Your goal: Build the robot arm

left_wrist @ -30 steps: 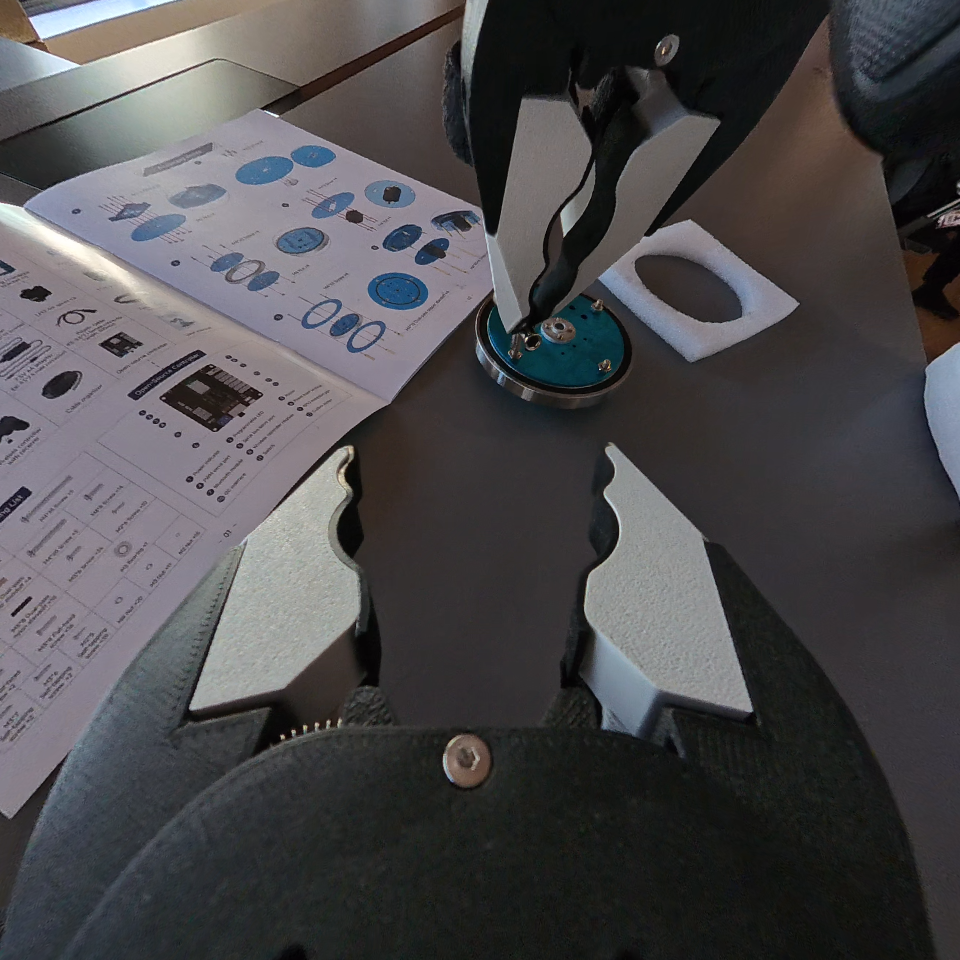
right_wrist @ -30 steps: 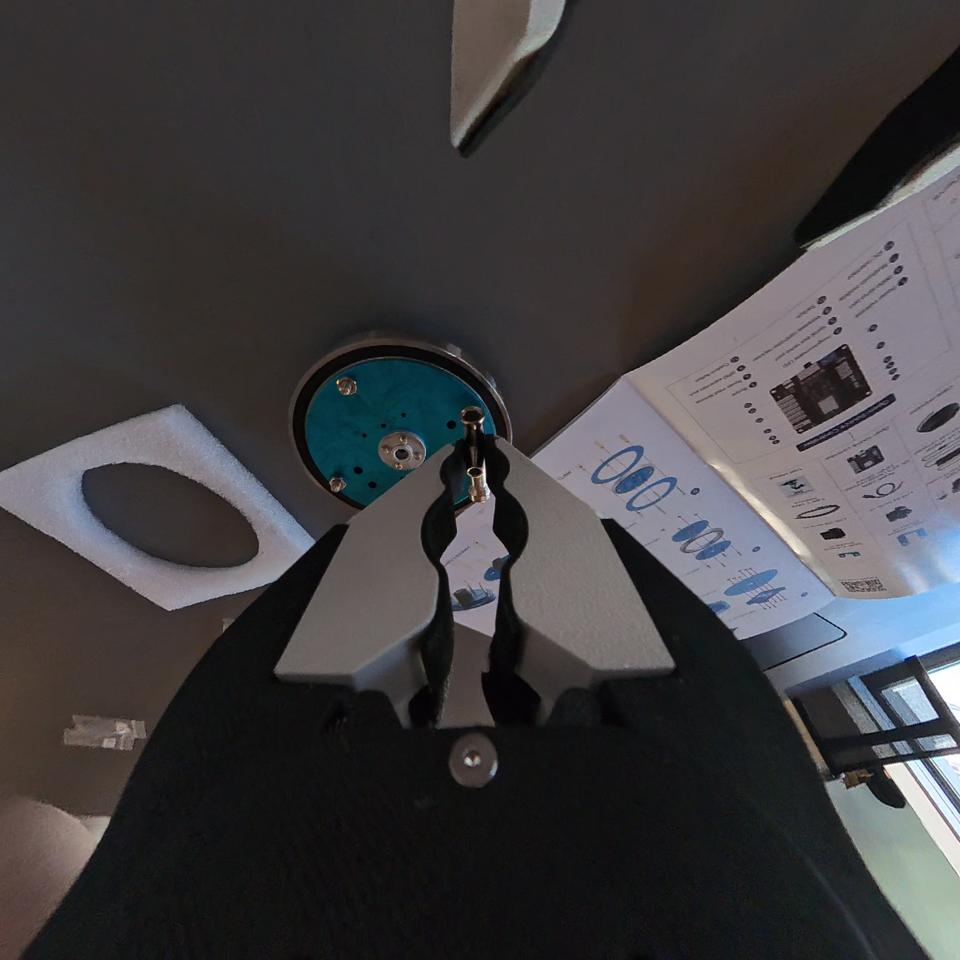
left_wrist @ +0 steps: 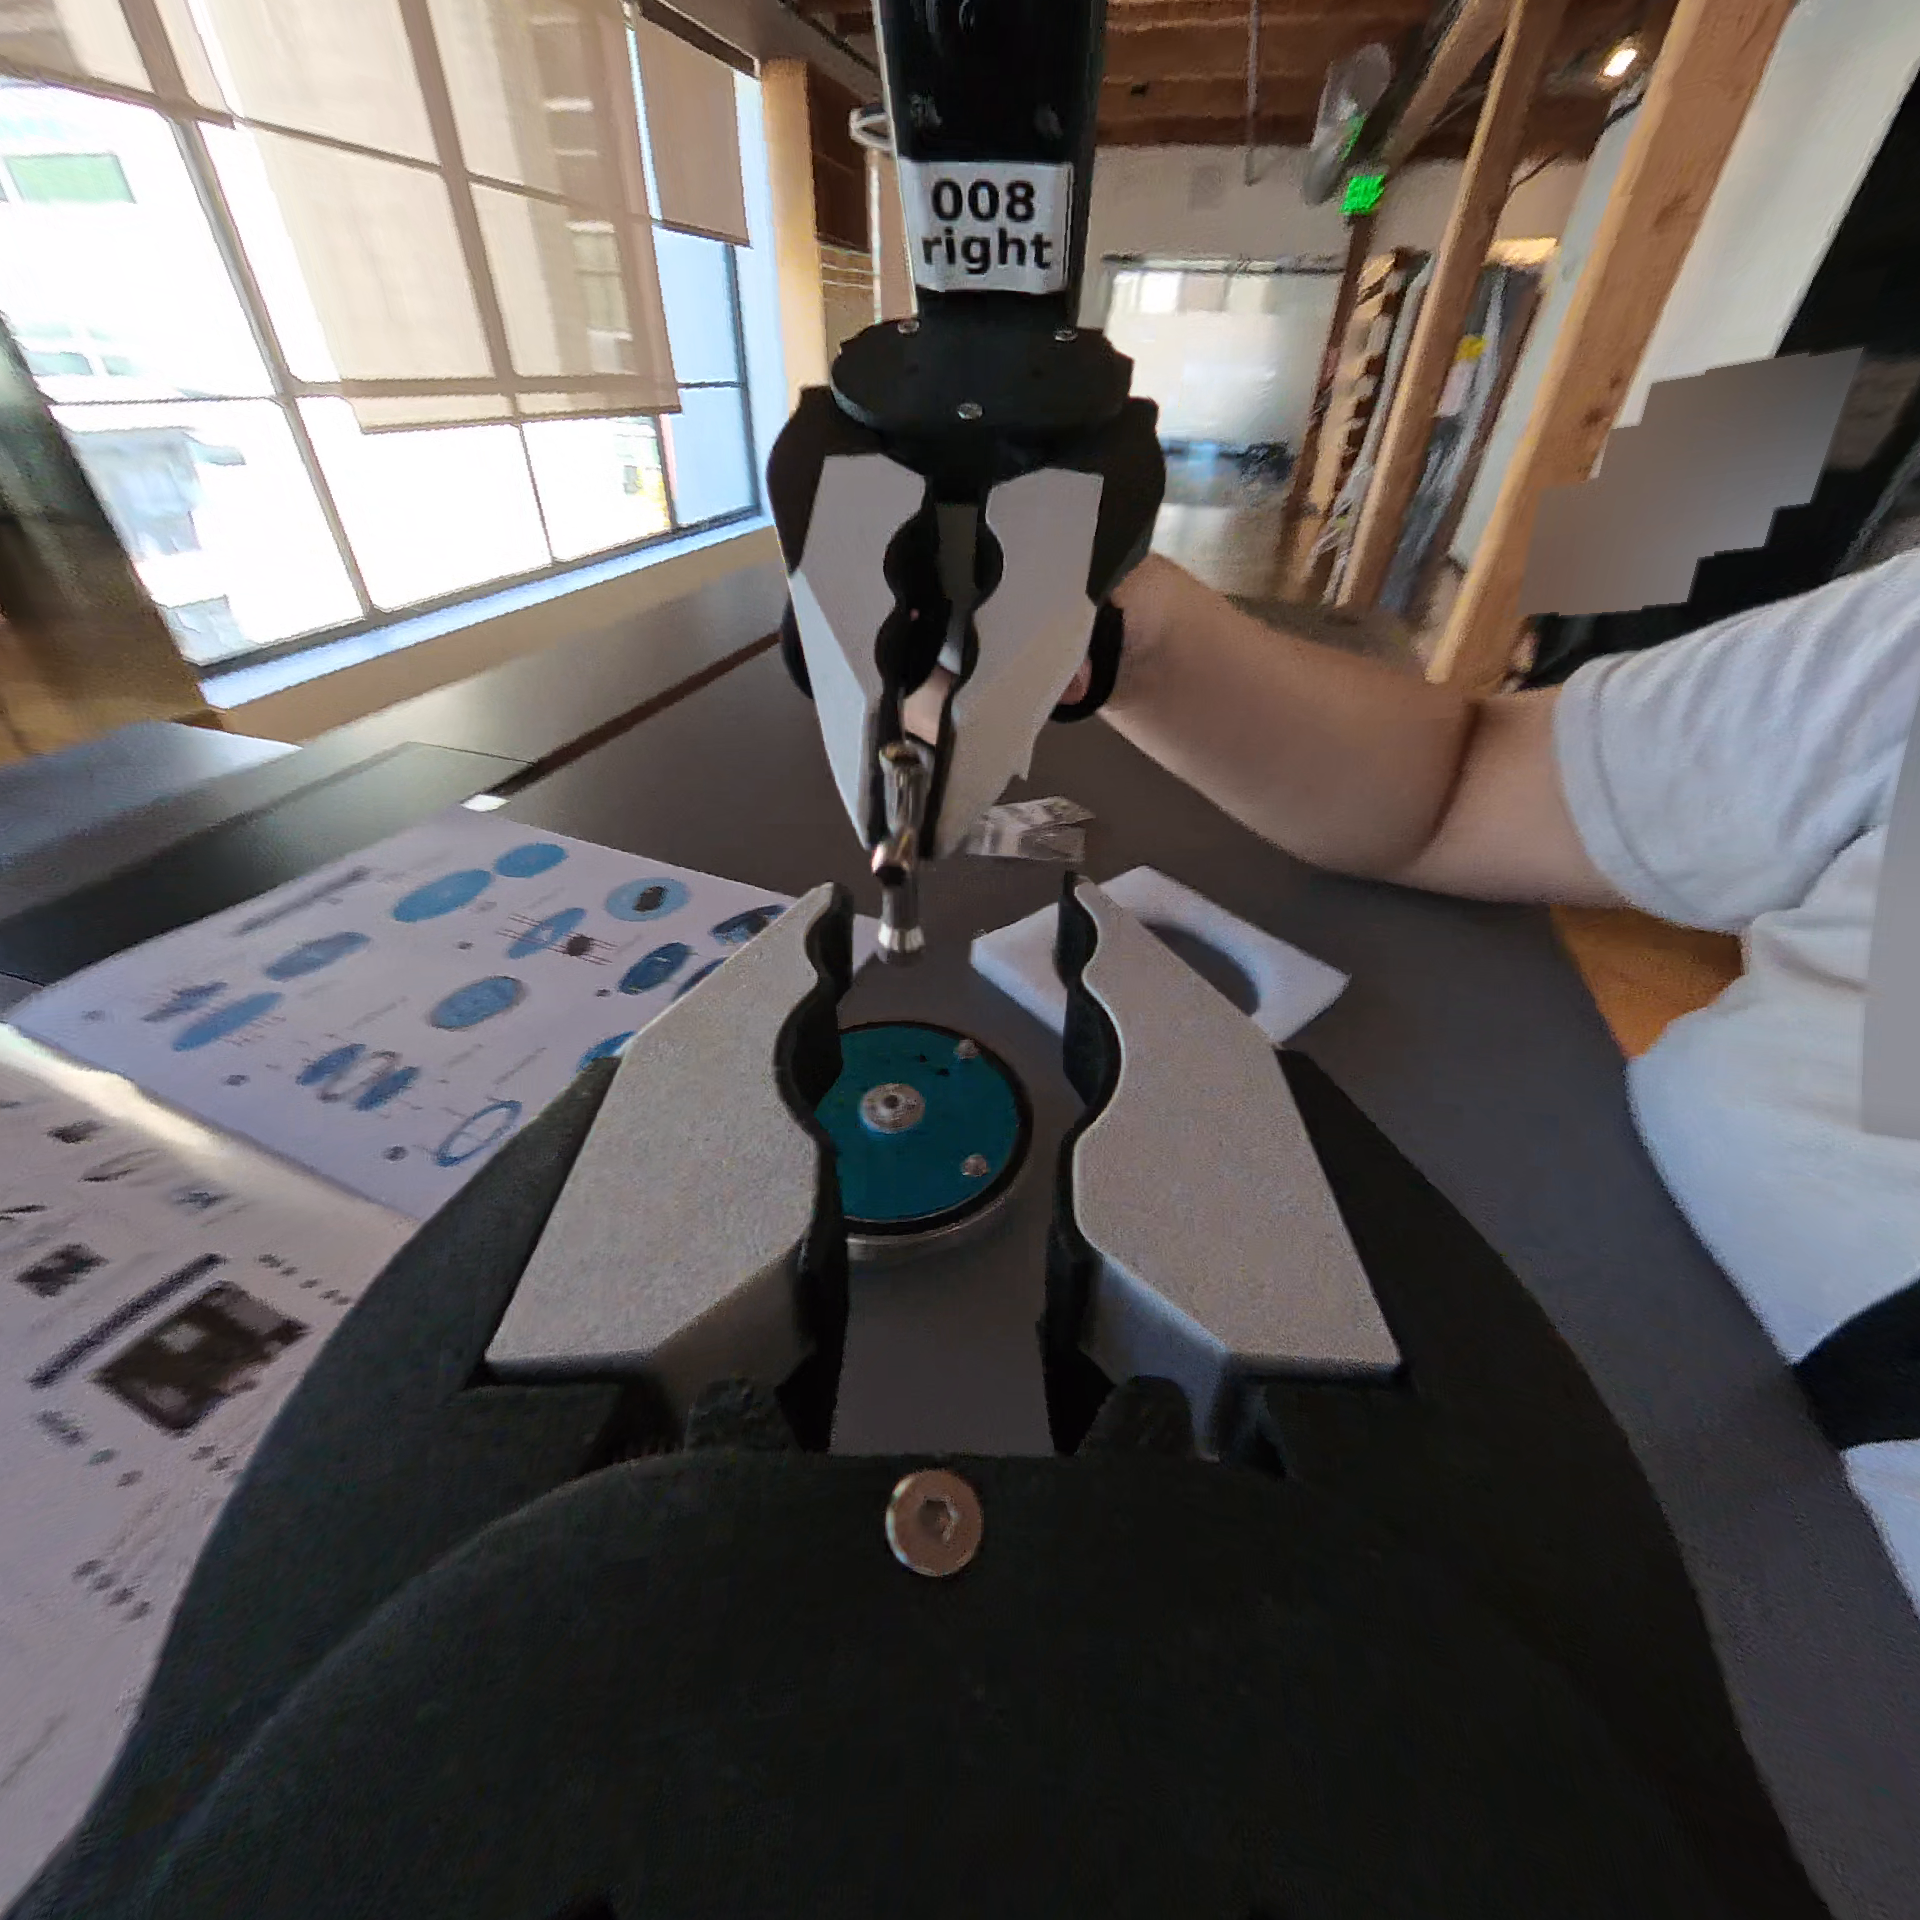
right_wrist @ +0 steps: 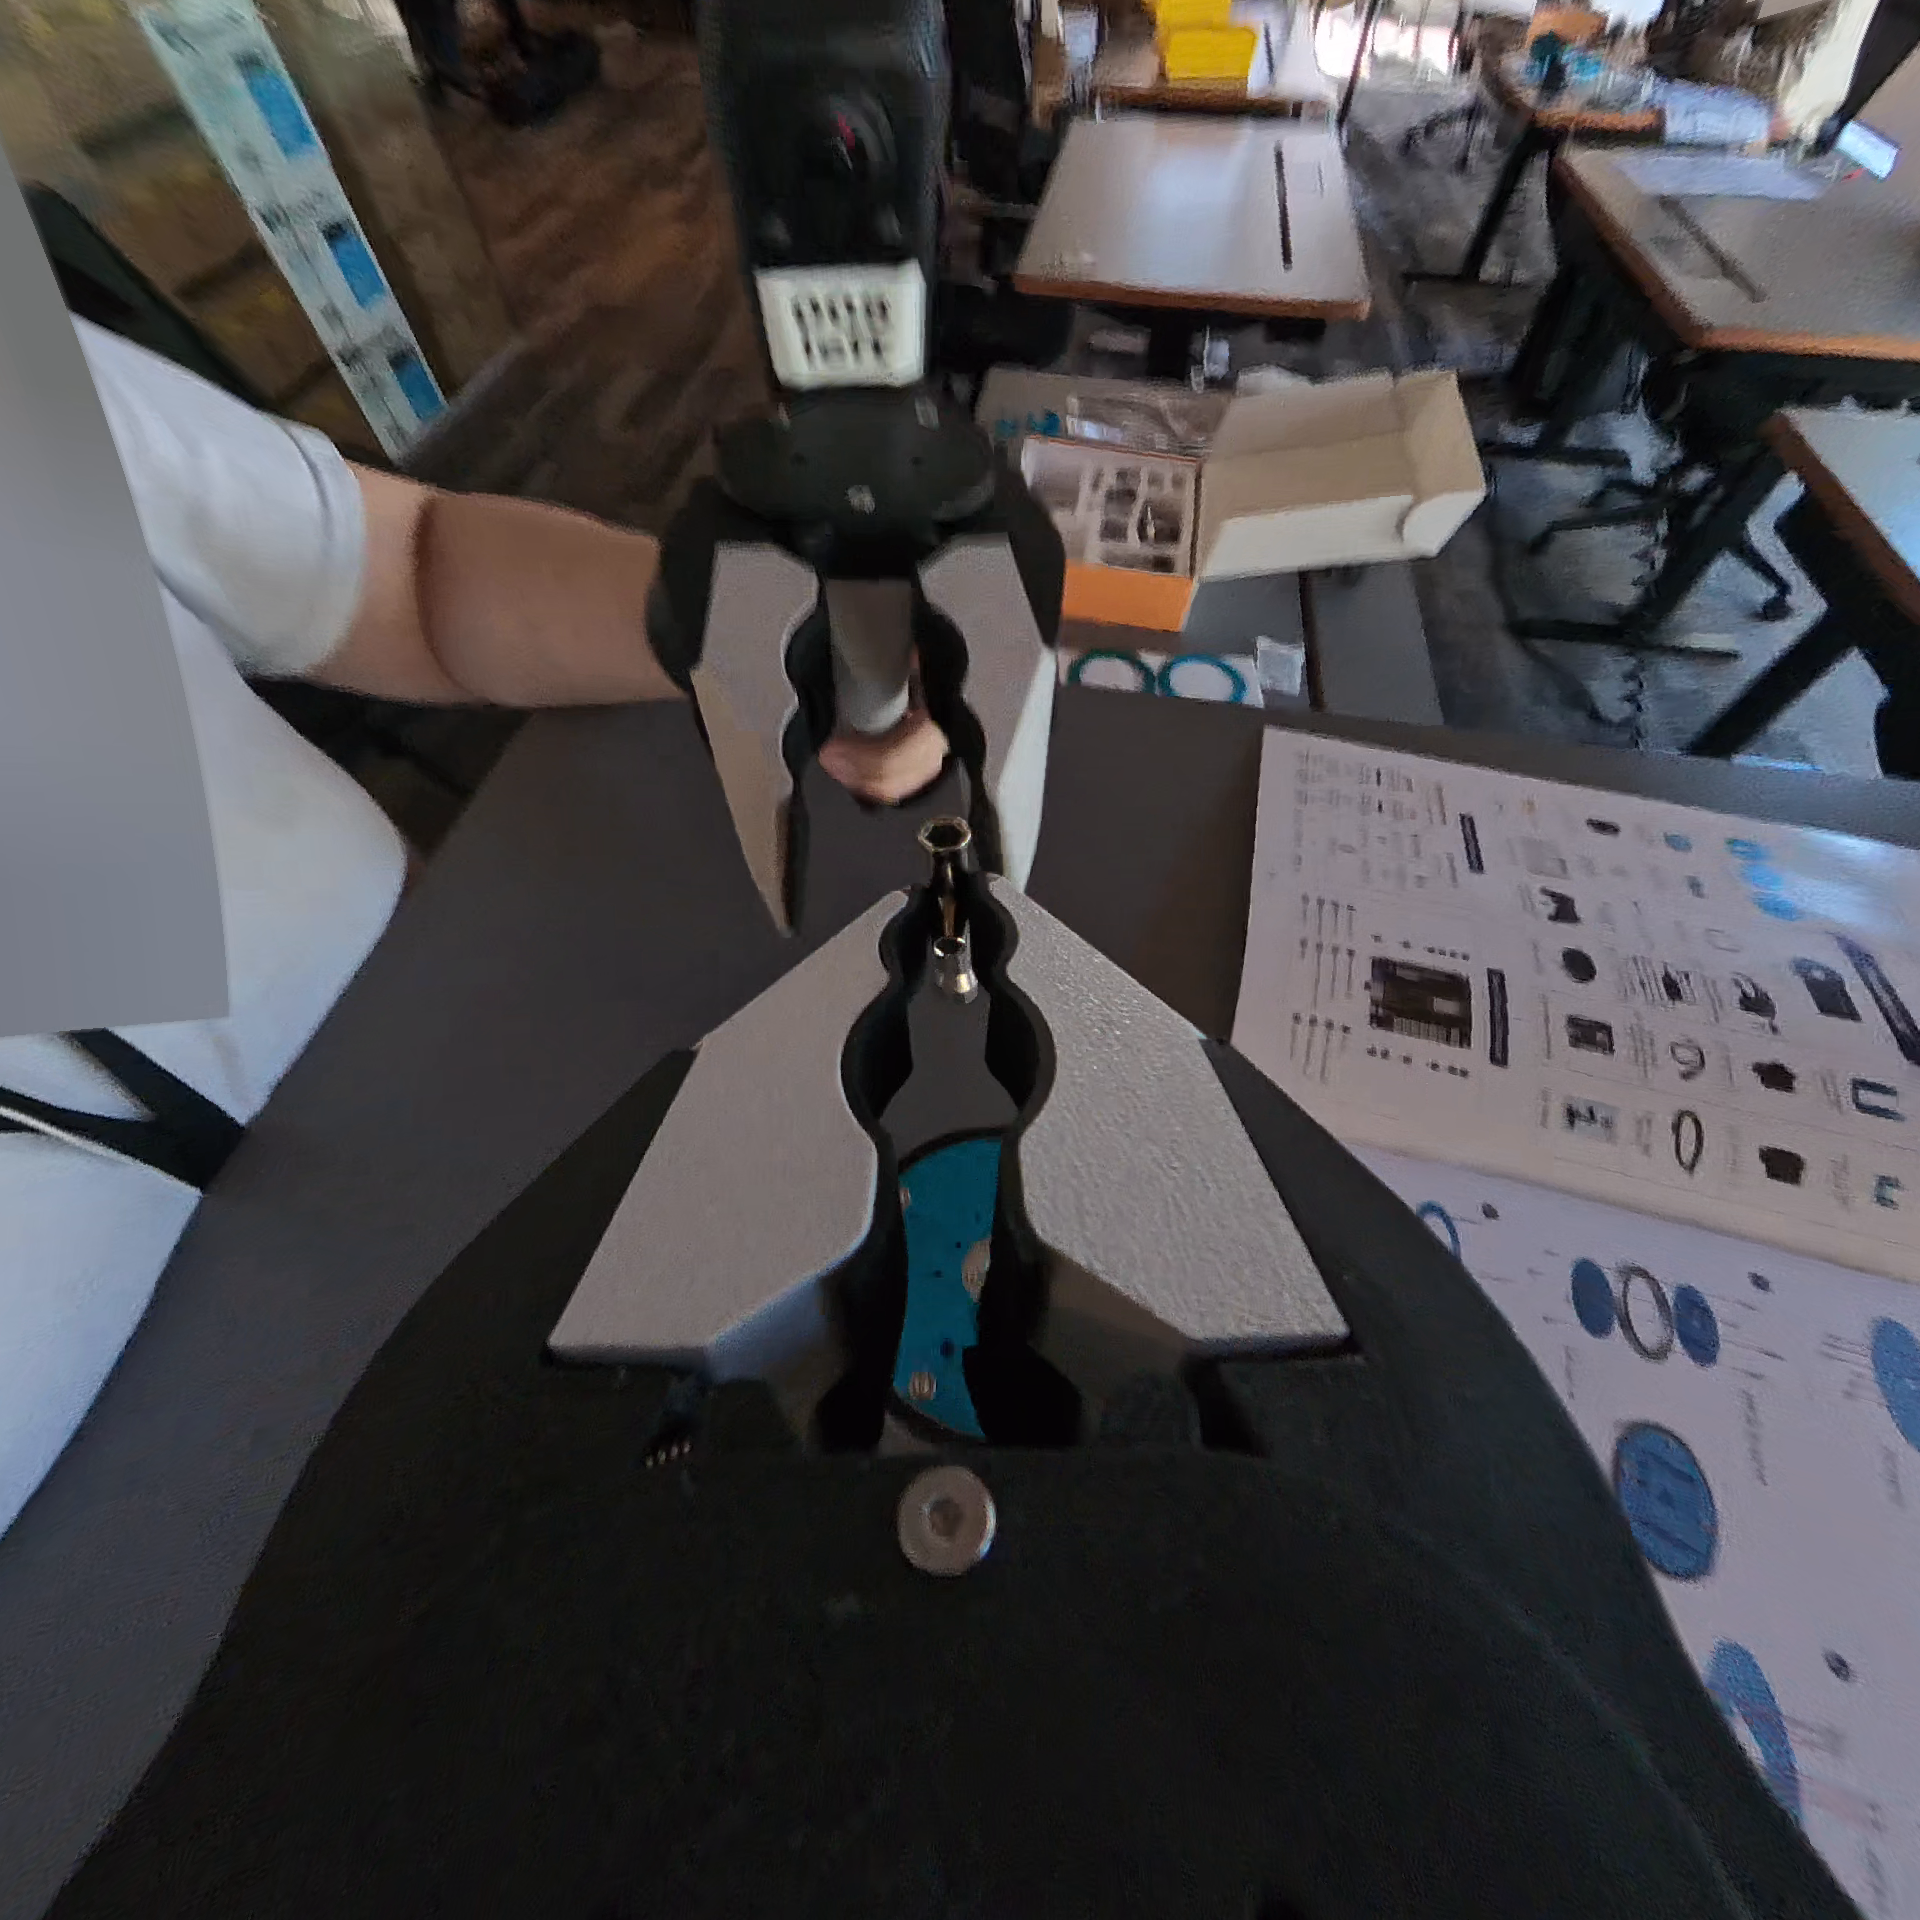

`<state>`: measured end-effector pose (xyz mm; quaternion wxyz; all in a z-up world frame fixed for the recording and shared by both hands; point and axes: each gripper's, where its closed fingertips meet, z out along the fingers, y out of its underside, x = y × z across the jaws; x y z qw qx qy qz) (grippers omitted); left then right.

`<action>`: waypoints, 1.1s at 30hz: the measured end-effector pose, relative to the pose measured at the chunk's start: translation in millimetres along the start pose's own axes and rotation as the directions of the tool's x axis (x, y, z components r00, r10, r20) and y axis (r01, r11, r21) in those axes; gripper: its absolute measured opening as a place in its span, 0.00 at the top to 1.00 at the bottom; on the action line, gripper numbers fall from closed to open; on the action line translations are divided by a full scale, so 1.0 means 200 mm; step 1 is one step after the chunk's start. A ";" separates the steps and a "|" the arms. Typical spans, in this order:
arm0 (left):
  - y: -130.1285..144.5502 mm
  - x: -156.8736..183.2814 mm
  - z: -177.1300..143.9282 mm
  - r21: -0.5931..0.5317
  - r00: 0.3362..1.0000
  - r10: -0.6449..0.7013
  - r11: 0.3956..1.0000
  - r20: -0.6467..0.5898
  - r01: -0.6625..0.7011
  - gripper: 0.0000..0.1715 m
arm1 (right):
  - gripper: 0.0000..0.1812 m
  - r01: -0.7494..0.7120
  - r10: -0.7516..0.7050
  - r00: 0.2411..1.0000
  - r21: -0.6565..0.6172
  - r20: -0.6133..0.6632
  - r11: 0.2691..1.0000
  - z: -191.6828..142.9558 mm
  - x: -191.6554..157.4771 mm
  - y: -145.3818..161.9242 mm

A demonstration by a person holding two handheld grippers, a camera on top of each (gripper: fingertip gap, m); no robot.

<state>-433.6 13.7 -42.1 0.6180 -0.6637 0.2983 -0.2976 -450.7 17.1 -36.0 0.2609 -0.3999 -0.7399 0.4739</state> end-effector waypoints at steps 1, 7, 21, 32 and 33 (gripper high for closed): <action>-0.01 0.00 -0.01 -0.006 0.998 0.051 0.999 0.022 -0.050 0.80 | 0.97 0.013 -0.013 1.000 -0.049 -0.003 0.999 0.01 -0.01 0.03; -0.03 0.02 -0.04 -0.106 0.942 0.313 0.948 0.124 -0.301 0.90 | 0.97 0.149 -0.164 0.985 -0.193 -0.063 0.970 0.05 -0.04 0.09; 0.01 -0.01 -0.02 -0.154 0.946 0.274 0.956 0.171 -0.249 0.96 | 0.97 0.249 -0.274 0.955 -0.199 -0.110 0.948 0.06 -0.03 0.07; -0.21 -0.04 -0.14 0.197 0.992 -0.103 0.977 0.077 0.086 0.97 | 0.94 -0.089 0.073 0.996 0.345 0.060 0.934 0.07 -0.02 -0.10; -0.21 -0.05 -0.14 0.201 0.991 -0.101 0.976 0.089 0.081 0.97 | 0.97 -0.087 0.070 0.996 0.353 0.061 0.932 0.08 -0.02 -0.10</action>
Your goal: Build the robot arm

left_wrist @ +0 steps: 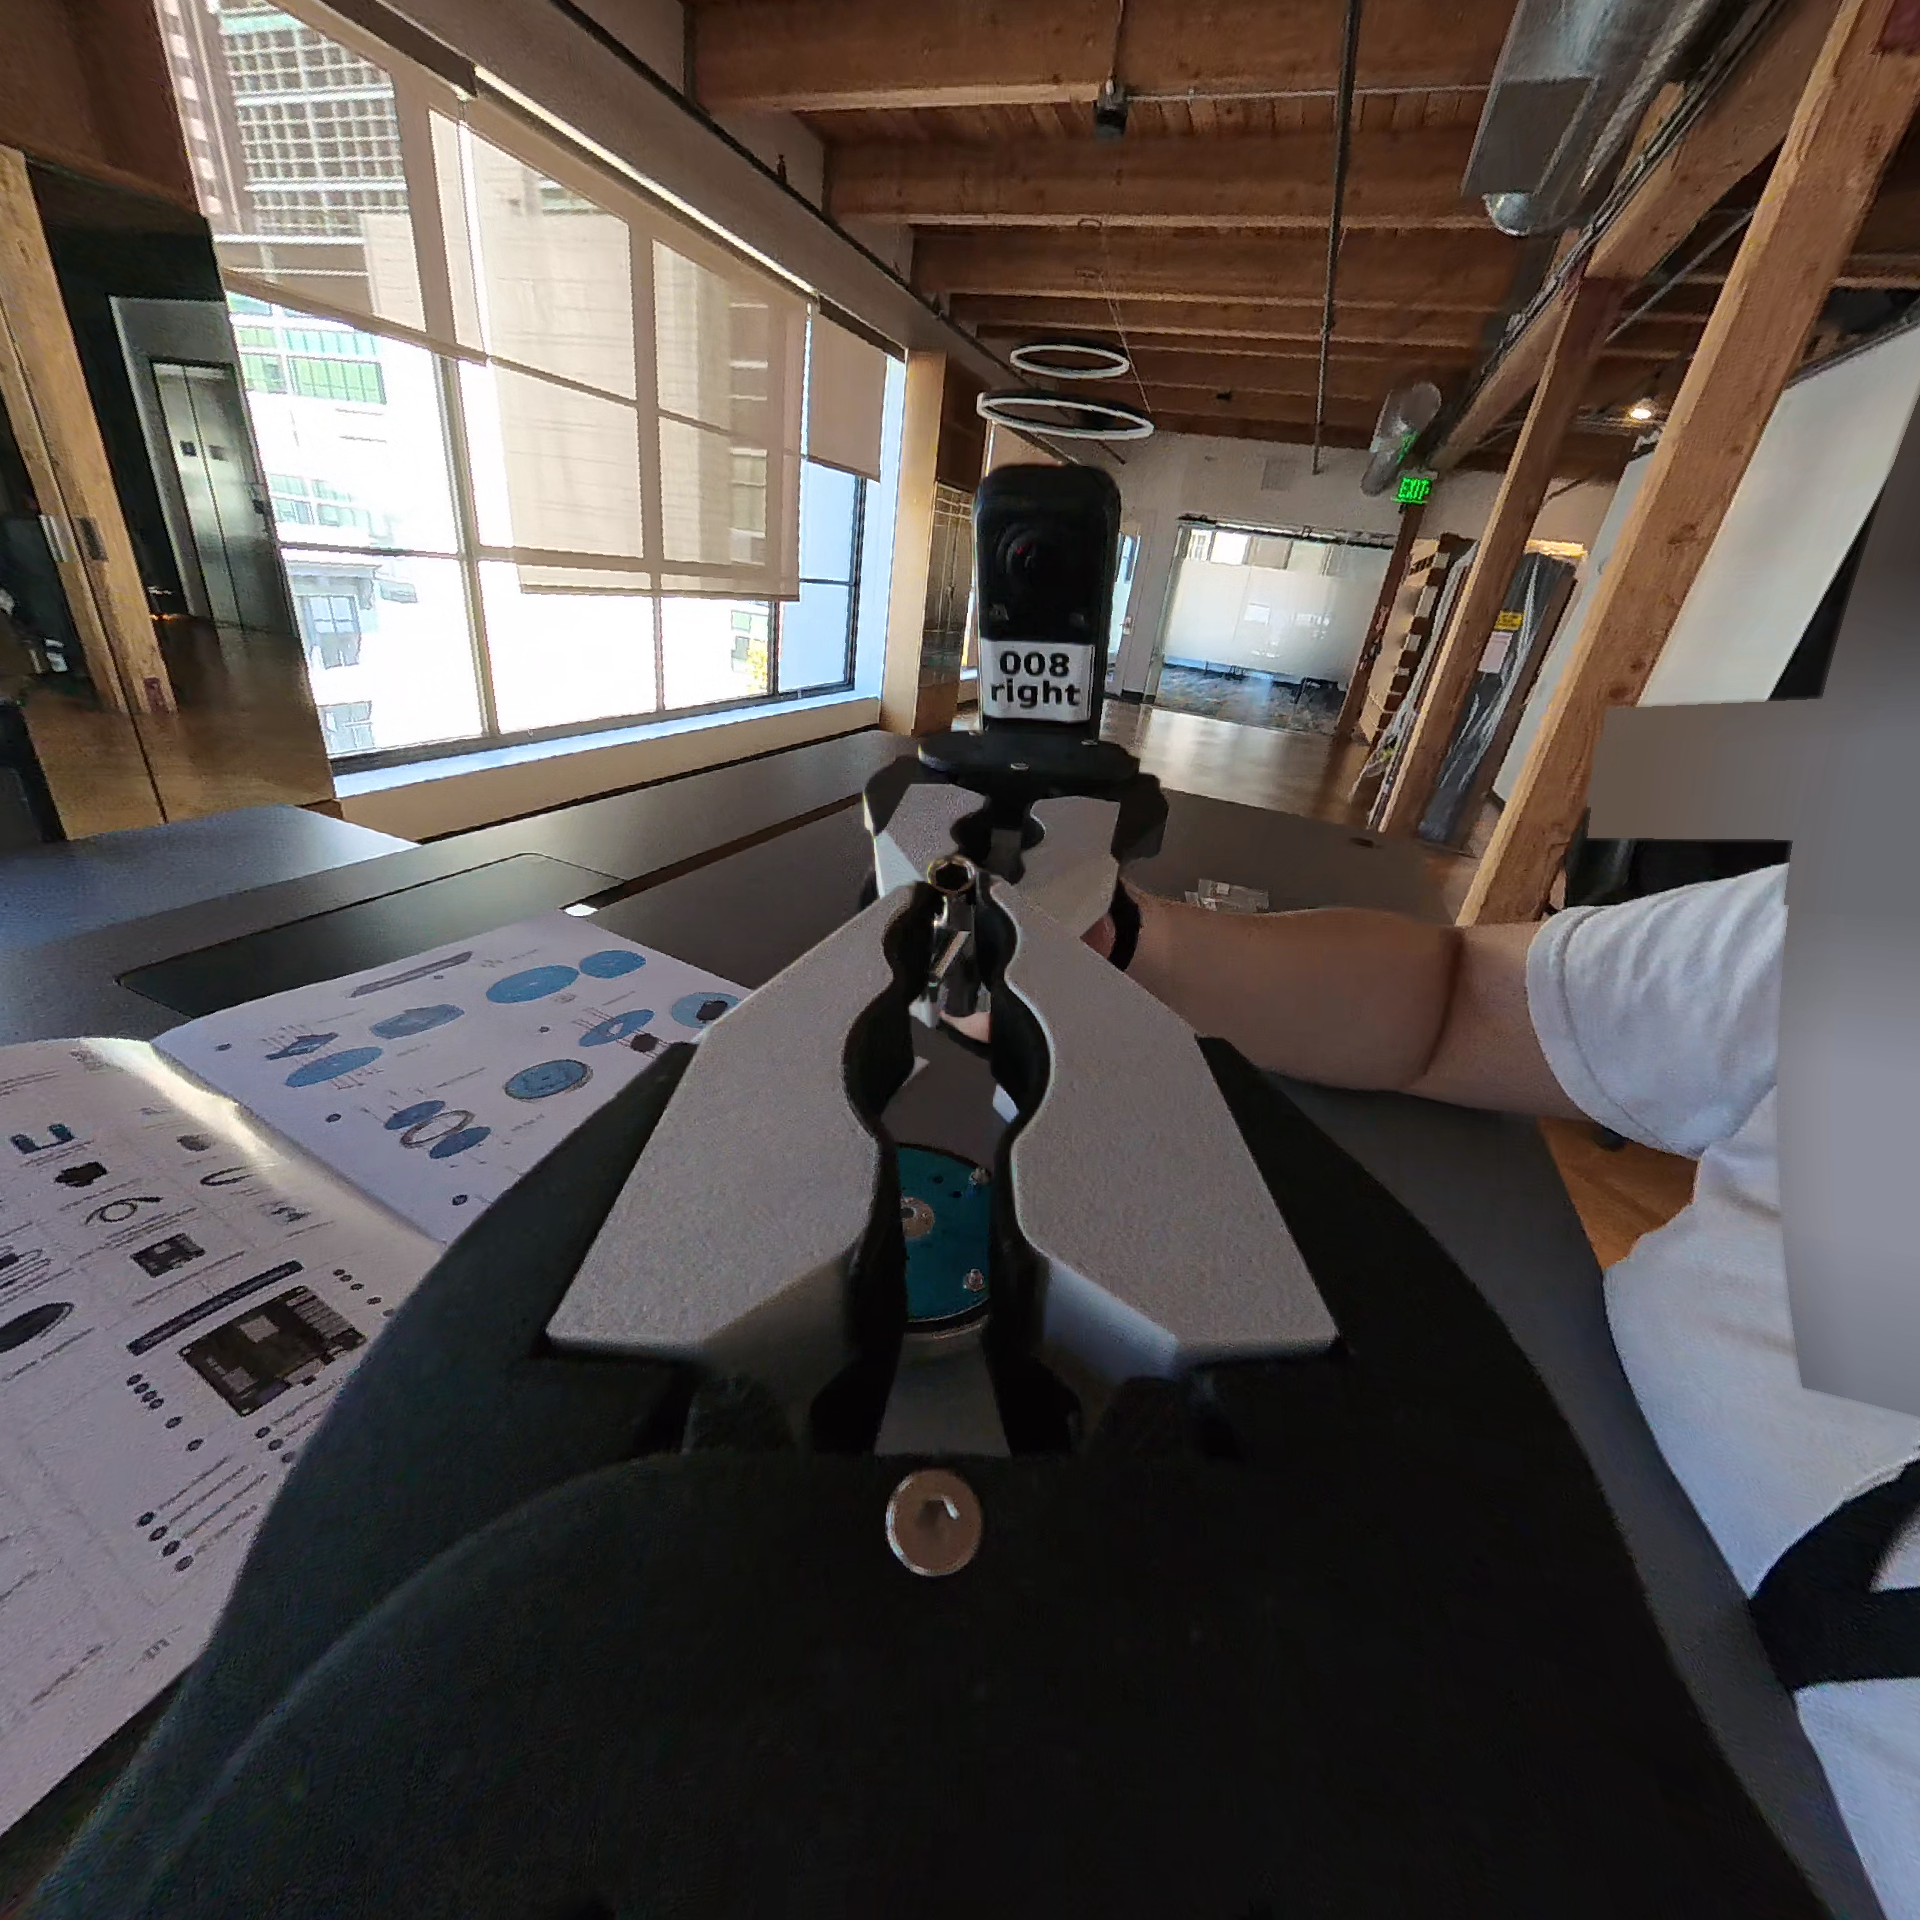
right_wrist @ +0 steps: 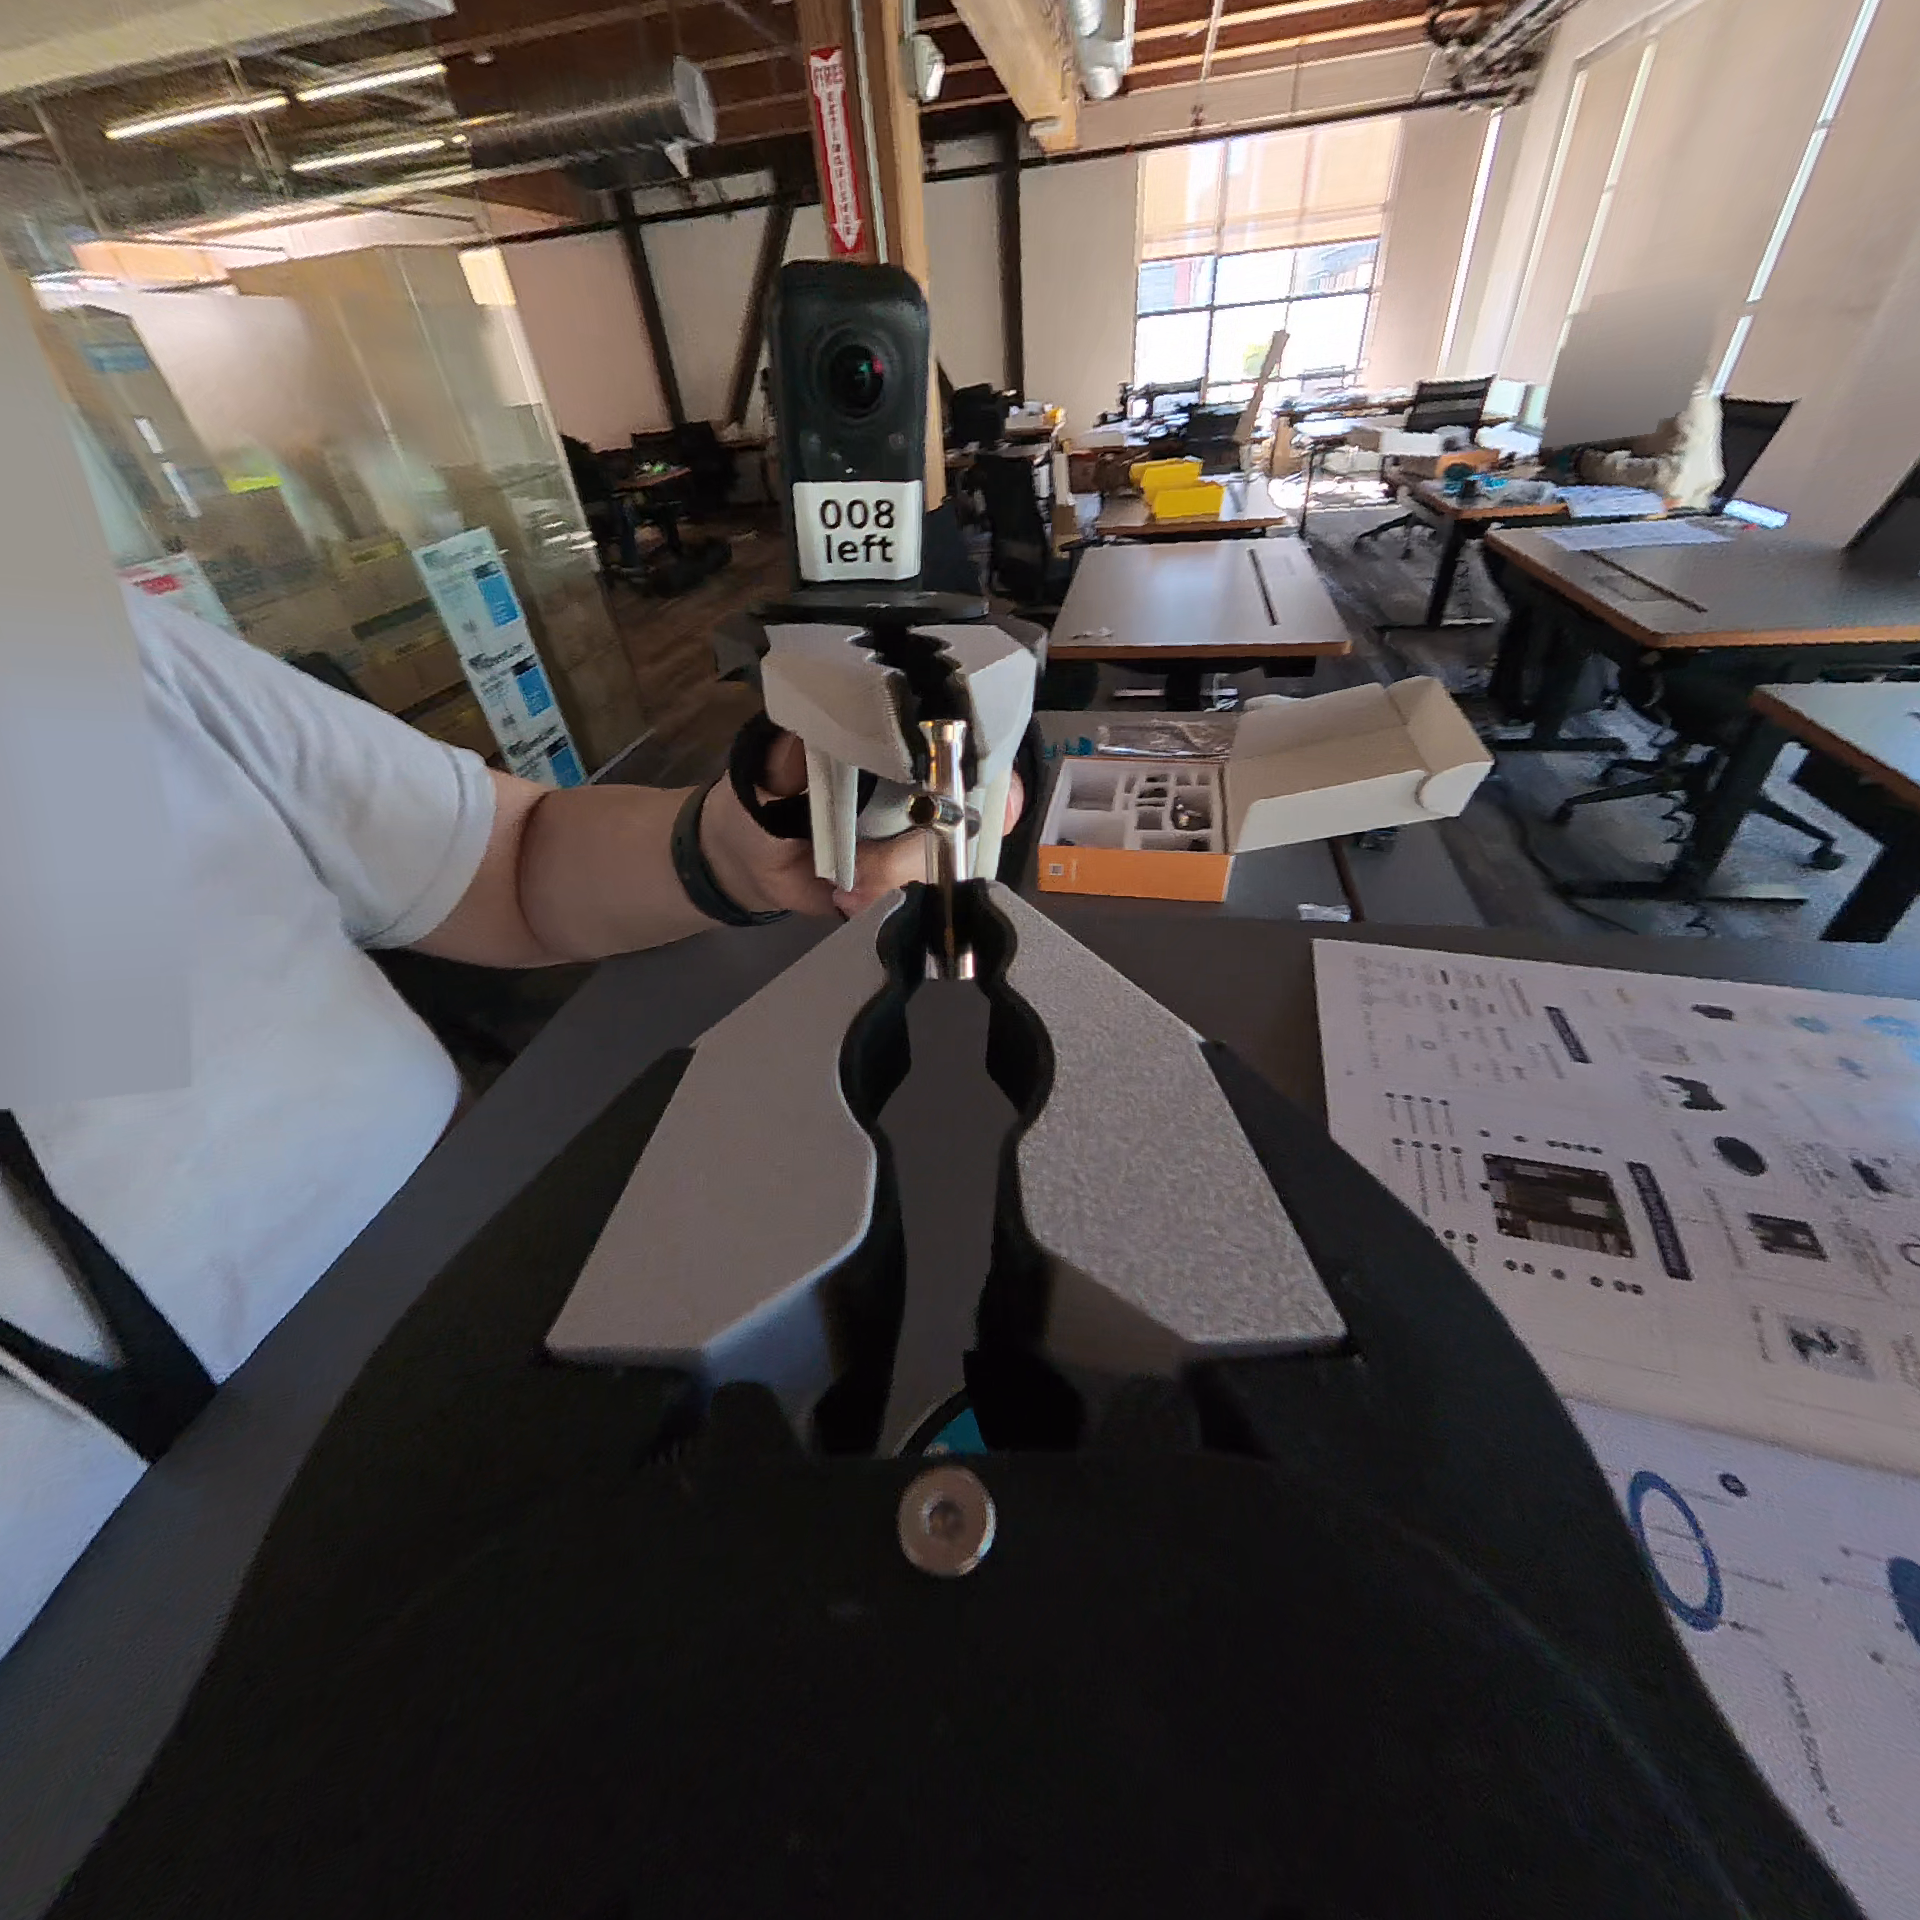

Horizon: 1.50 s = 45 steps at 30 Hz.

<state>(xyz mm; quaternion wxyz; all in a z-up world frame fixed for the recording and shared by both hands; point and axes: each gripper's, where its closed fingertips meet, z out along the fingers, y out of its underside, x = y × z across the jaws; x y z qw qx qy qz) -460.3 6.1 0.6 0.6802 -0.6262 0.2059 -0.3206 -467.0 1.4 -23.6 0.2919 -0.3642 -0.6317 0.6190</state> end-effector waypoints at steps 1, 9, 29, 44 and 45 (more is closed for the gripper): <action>0.00 -0.01 0.00 0.001 1.000 0.007 1.000 0.008 -0.007 0.97 | 0.97 0.013 -0.013 1.000 0.001 -0.020 1.000 0.00 0.01 0.00; -0.01 -0.03 -0.04 -0.037 0.954 -0.277 0.961 -0.114 0.274 0.84 | 0.97 0.718 -0.903 0.351 -0.547 -0.248 0.429 -0.12 0.09 -0.08; 0.10 -0.03 -0.01 -0.146 0.903 -0.409 0.909 -0.131 0.391 0.96 | 0.76 0.651 -0.799 0.523 -0.466 -0.297 0.599 -0.10 0.14 -0.09; 0.20 -0.01 0.02 -0.255 0.995 -0.086 0.964 -0.052 0.069 0.96 | 0.95 -0.416 0.427 0.904 -0.180 0.025 0.892 -0.03 0.02 0.05; 0.20 -0.01 0.02 -0.263 0.995 -0.083 0.963 -0.051 0.067 0.96 | 0.95 -0.402 0.413 0.911 -0.196 0.016 0.894 -0.03 0.02 0.06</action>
